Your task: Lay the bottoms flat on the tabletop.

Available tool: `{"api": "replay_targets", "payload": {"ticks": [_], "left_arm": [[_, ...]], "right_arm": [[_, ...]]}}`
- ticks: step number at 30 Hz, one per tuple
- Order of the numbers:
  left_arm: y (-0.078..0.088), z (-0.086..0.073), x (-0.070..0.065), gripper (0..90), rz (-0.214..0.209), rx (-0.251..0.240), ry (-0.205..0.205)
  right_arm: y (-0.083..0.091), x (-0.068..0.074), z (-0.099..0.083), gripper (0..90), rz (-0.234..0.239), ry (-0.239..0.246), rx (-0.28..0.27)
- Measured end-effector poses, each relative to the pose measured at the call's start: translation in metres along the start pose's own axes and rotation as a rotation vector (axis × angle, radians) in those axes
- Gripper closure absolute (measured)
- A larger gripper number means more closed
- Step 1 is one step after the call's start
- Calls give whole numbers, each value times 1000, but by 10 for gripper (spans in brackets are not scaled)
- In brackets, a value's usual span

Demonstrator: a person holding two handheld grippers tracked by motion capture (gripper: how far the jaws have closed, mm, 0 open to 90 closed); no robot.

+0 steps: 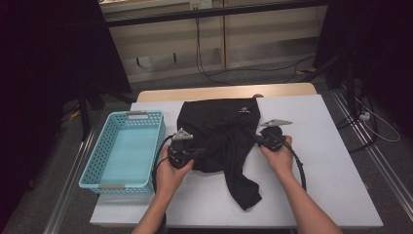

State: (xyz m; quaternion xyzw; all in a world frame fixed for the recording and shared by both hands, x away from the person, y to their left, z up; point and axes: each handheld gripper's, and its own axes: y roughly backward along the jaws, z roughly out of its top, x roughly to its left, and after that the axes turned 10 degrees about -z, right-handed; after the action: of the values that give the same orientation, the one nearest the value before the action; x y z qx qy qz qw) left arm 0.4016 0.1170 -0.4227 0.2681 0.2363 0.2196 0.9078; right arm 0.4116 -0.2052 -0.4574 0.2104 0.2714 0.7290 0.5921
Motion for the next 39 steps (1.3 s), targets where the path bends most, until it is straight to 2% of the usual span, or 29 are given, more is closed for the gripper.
{"api": "replay_targets", "payload": {"ticks": [2,7,9,10,12,14,18,19,21,25,29,31,34,35,36,37,39], "left_arm": [[1,0,1,900,6,-2,1],[2,0,2,900,27,-10,3],[-1,0,1,900,-3,-7,2],[-3,0,0,900,-8,-2,-2],[-7,0,-2,900,-20,2,-5],[-9,-1,-4,900,-25,5,-16],[-11,-1,-7,893,-49,12,-34],[-12,-1,-8,853,-53,7,-40],[-15,0,-12,671,-52,-3,-50],[-24,2,-25,414,-54,-22,-113],[-38,2,-39,347,-78,-2,-161],[-47,0,-45,354,-93,26,-171],[-61,-6,-50,402,-85,70,-173],[-64,-8,-51,418,-84,70,-173],[-67,-10,-52,460,-86,94,-176],[-70,-11,-52,546,-86,119,-175],[-71,-12,-53,642,-73,122,-193]], "right_arm": [[8,-14,0,900,-16,-15,-11],[25,-48,1,900,-121,7,-40],[27,-58,-1,900,-141,-12,-49],[26,-61,-2,900,-132,-10,-48],[24,-60,-5,895,-110,5,-40],[23,-56,-7,785,-98,13,-36],[32,-45,-15,685,-73,48,-35],[36,-43,-17,648,-80,57,-34],[44,-41,-22,609,-78,80,-21],[61,-38,-32,507,-38,61,-41],[69,-35,-39,421,-16,34,-56],[71,-34,-40,402,-16,39,-55],[72,-33,-42,379,-18,31,-47],[72,-33,-43,377,-19,29,-46],[72,-33,-44,376,-20,29,-45],[72,-33,-45,374,-22,26,-44],[72,-32,-46,374,-18,27,-38]]}}
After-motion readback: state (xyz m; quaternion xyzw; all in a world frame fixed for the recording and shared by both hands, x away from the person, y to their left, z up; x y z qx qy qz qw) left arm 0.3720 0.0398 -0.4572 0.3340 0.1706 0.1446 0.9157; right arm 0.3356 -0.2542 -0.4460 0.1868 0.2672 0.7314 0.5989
